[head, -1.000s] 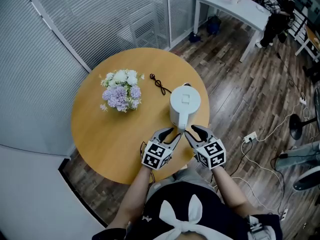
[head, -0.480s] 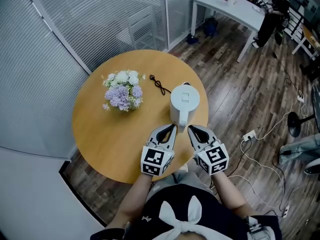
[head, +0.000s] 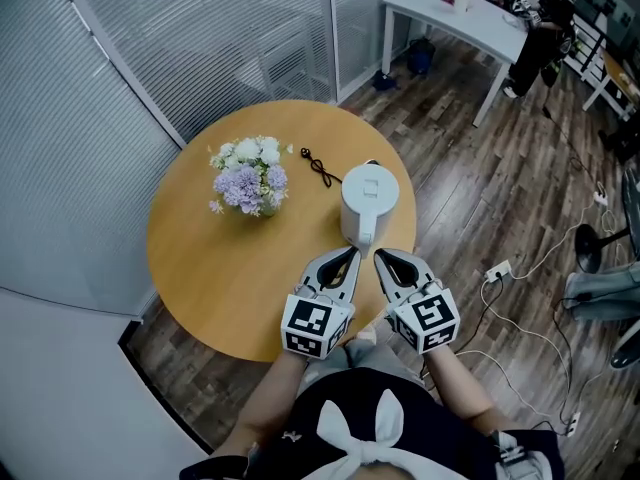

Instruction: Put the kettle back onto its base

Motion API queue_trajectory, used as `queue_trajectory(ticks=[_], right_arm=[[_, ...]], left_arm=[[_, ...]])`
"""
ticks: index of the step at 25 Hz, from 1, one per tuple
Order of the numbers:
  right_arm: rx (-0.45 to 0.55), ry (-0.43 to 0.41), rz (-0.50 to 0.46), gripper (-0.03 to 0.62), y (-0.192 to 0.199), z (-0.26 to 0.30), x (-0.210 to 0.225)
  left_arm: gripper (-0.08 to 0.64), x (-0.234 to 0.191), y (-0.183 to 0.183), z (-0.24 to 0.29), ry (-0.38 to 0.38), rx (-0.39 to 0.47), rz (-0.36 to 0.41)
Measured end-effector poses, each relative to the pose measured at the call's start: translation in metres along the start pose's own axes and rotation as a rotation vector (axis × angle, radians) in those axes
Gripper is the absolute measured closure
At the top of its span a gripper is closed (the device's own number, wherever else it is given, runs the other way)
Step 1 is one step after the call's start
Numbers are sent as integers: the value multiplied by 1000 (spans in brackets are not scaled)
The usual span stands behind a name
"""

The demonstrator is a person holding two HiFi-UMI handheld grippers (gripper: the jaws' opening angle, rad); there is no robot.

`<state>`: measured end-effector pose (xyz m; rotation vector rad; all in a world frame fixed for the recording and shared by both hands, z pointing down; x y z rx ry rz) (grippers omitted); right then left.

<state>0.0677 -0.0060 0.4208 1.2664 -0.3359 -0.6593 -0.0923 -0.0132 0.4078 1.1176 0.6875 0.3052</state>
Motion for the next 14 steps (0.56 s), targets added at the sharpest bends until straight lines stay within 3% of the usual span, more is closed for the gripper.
queue_trajectory(ticks=[14], right_arm=[[26, 12, 10, 570, -6, -11, -12]], left_arm=[[534, 12, 1, -16, -52, -8, 24]])
Point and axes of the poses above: the fingertips, and each gripper's own axes: z forward along the fingers, x to its right, y out of its underside, the point moved 10 cm from there along -z, backward along the fingers, and after that the axes turned 13 degrees about -z, right-handed, at the moved point
